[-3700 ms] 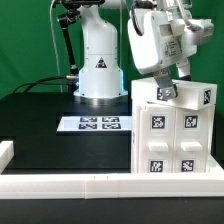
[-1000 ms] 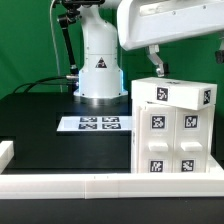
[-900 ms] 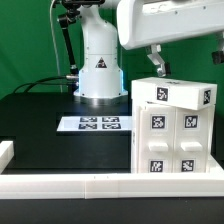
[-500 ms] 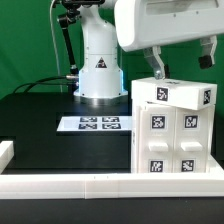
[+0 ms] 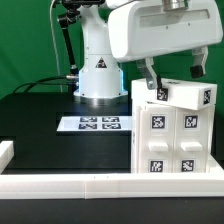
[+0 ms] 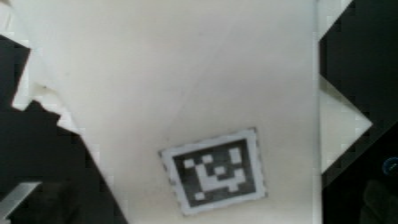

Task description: Assemble cabinet

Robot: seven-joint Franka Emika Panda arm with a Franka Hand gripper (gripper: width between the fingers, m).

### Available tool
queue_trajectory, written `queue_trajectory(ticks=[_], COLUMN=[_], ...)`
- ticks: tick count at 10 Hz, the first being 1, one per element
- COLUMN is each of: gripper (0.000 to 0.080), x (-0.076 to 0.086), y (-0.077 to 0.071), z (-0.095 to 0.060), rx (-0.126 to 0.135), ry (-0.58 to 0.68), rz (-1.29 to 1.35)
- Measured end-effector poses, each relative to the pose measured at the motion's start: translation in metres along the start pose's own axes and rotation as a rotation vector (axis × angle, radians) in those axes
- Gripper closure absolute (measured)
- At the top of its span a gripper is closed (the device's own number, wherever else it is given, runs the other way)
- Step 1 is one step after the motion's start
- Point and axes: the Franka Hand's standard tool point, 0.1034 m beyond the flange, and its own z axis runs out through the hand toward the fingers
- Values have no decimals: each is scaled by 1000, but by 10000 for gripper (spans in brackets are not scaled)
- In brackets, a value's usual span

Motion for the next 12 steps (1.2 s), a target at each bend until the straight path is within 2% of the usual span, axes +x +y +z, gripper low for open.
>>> queue_trajectory(ticks=[5, 6, 7, 12], gripper=[2, 89, 225, 243], x=[-6, -7, -7, -7], y=[2, 3, 3, 3], z=[9, 9, 9, 10], rx=[-3, -1, -2, -2], ry=[-5, -7, -7, -6], rz=[9, 11, 11, 112])
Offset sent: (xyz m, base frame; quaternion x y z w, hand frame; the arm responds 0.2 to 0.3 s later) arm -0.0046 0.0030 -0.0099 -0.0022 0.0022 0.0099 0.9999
